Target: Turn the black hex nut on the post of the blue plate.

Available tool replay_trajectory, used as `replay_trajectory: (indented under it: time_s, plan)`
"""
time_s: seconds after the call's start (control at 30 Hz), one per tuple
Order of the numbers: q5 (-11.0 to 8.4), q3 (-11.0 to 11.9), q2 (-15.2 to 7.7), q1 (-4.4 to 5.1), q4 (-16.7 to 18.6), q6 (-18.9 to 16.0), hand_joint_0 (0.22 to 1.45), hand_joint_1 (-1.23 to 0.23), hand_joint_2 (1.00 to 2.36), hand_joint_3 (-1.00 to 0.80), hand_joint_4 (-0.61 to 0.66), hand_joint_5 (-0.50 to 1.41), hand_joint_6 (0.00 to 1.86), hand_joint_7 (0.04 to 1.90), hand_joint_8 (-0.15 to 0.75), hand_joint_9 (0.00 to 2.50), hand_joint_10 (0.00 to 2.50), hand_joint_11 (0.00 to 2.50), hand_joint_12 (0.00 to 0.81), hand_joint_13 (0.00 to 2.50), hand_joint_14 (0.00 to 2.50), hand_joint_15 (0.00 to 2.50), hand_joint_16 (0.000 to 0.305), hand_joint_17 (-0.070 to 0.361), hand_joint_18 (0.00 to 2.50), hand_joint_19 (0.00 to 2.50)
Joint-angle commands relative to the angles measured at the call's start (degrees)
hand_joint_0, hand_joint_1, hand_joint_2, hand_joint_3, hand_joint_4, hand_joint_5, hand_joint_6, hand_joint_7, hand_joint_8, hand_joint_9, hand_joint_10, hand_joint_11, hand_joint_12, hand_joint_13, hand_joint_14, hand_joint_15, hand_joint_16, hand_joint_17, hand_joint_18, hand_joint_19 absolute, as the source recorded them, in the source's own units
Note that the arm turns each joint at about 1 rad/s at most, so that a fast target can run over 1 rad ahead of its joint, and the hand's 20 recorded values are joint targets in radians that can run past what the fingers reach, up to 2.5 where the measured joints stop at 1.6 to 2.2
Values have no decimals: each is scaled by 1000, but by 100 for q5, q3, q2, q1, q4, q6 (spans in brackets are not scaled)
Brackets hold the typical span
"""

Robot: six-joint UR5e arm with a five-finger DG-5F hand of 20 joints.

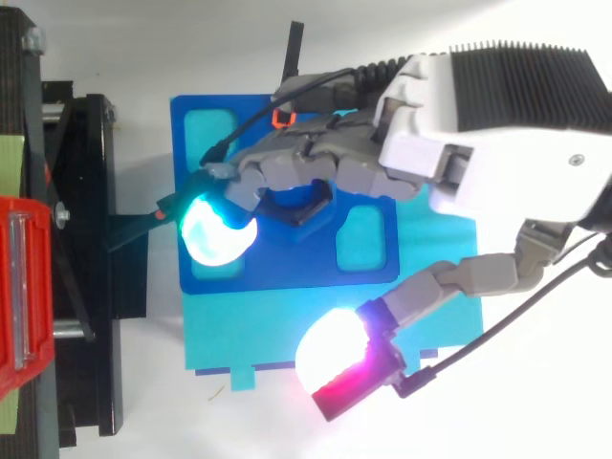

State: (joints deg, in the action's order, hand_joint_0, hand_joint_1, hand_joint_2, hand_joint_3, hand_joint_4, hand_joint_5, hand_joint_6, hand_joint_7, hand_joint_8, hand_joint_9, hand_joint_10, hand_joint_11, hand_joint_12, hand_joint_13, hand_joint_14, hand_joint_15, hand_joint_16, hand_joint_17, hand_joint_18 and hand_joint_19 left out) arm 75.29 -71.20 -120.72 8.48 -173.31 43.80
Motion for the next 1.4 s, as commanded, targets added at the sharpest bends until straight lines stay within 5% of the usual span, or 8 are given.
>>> replay_trajectory:
  time_s: [0.0, 0.33, 0.53, 0.7, 0.93, 1.37]
  plan:
    - [-14, 45, -49, 5, 25, 32, 455, -605, 1000, -500, 137, -212, 502, 735, 230, 497, 3, 81, 350, 429, 6, 167, 51, 115, 183, 218]
    - [-14, 45, -119, -4, 52, 225, 458, -597, 1000, -500, 149, -205, 502, 735, 233, 510, 3, 85, 352, 440, 6, 173, 51, 116, 199, 225]
    - [303, 309, -470, -127, -1, 199, 458, -597, 1000, -500, 150, -203, 502, 739, 236, 520, 2, 89, 352, 440, 7, 177, 51, 115, 201, 224]
    - [426, 458, -470, -180, -282, 383, 458, -595, 1000, -500, 155, -202, 502, 735, 236, 518, 0, 82, 353, 442, 6, 170, 51, 115, 202, 229]
    - [443, 458, -470, -206, -265, 471, 460, -593, 1000, -500, 157, -201, 502, 740, 238, 524, 4, 85, 352, 448, 7, 175, 51, 115, 212, 232]
    - [522, 449, -470, -355, -353, 1183, 461, -589, 1000, -500, 185, -186, 503, 802, 238, 520, 3, 90, 355, 448, 7, 180, 51, 115, 210, 241]
